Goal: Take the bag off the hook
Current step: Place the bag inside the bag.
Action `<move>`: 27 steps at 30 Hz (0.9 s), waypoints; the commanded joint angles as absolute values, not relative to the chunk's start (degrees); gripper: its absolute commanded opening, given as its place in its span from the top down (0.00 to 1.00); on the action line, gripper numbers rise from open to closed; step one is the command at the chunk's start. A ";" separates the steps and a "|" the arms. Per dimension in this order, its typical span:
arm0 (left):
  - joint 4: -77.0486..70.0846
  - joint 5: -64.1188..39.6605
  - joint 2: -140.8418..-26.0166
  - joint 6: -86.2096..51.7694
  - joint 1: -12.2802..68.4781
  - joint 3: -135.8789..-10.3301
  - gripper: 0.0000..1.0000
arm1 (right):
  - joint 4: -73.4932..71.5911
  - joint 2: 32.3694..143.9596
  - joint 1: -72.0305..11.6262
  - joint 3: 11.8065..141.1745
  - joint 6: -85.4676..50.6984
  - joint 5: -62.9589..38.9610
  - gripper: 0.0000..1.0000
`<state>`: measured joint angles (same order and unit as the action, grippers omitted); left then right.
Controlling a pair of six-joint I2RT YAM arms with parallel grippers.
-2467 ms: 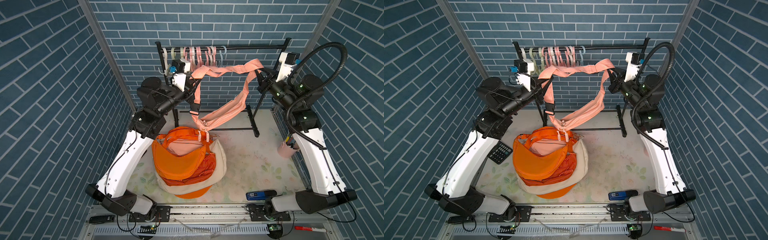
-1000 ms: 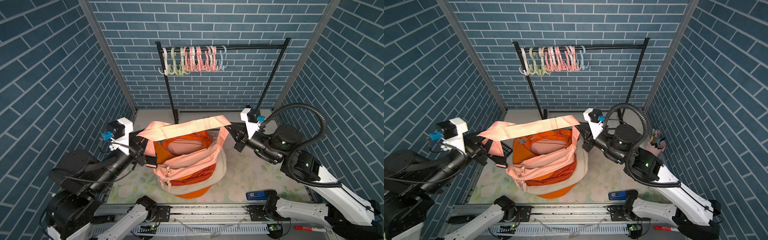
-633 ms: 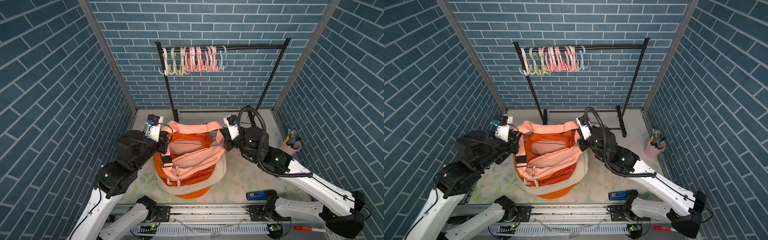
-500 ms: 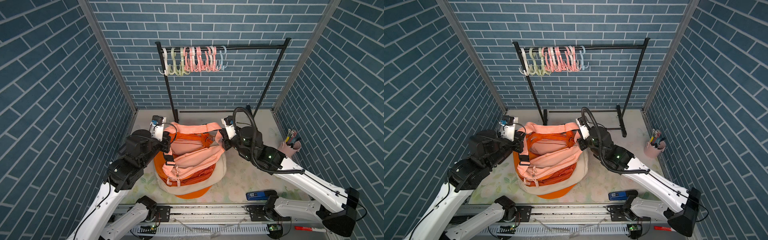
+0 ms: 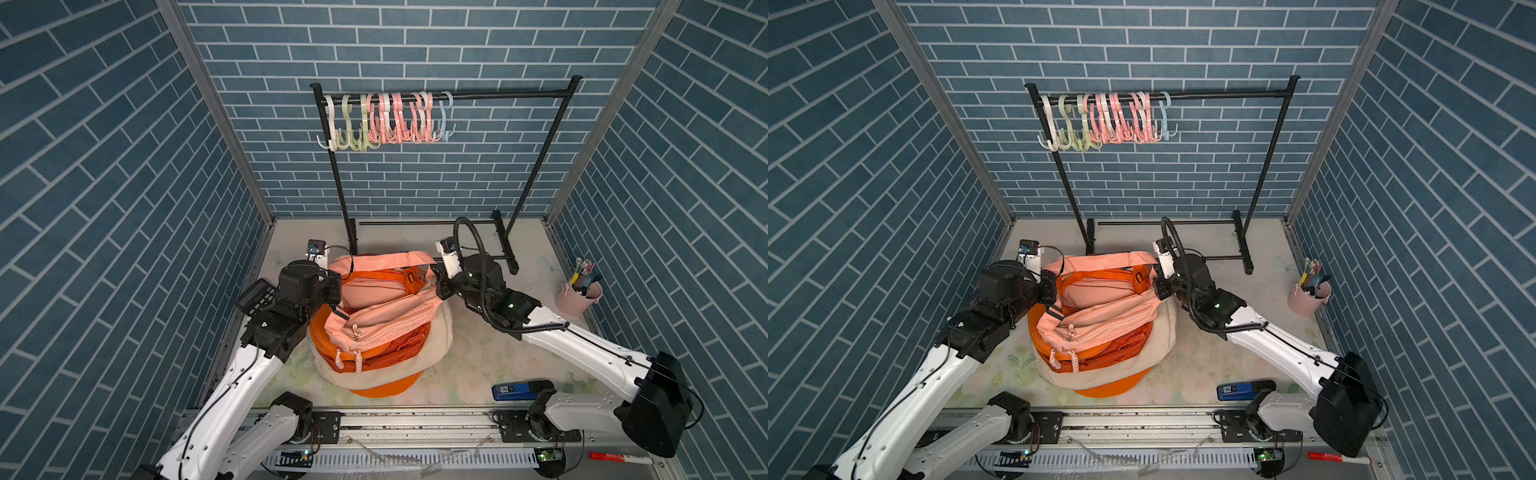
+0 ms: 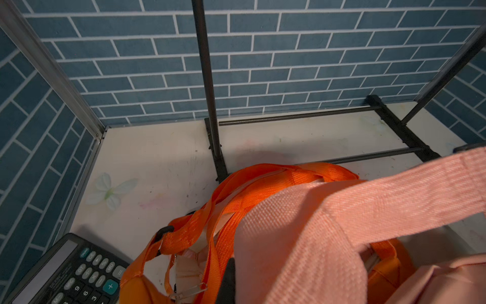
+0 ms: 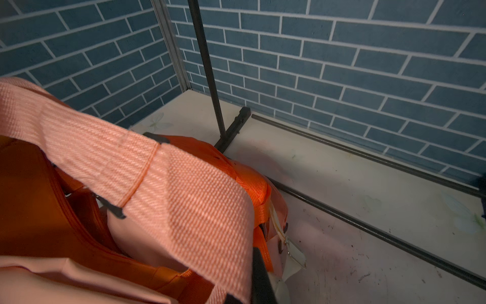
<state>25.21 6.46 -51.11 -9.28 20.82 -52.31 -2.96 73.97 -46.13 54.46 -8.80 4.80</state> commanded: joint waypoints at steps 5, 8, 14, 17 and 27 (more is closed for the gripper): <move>20.10 0.38 -56.46 -12.33 15.47 -50.32 0.91 | -12.02 78.79 -44.52 50.95 -10.66 0.68 0.96; 19.30 -2.58 -58.97 -13.36 12.75 -50.14 0.83 | -14.07 80.86 -43.75 49.96 -11.55 -0.41 0.95; 19.76 -2.65 -62.25 -12.04 12.55 -50.63 0.54 | -16.38 84.07 -42.38 48.79 -12.77 -1.91 0.62; 19.78 -2.56 -63.12 -12.05 12.50 -50.82 0.36 | -16.38 85.24 -42.05 49.06 -12.20 -2.11 0.45; 20.08 -0.03 -60.23 -12.21 12.56 -50.20 0.01 | -11.16 81.87 -41.22 50.91 -9.75 0.54 0.31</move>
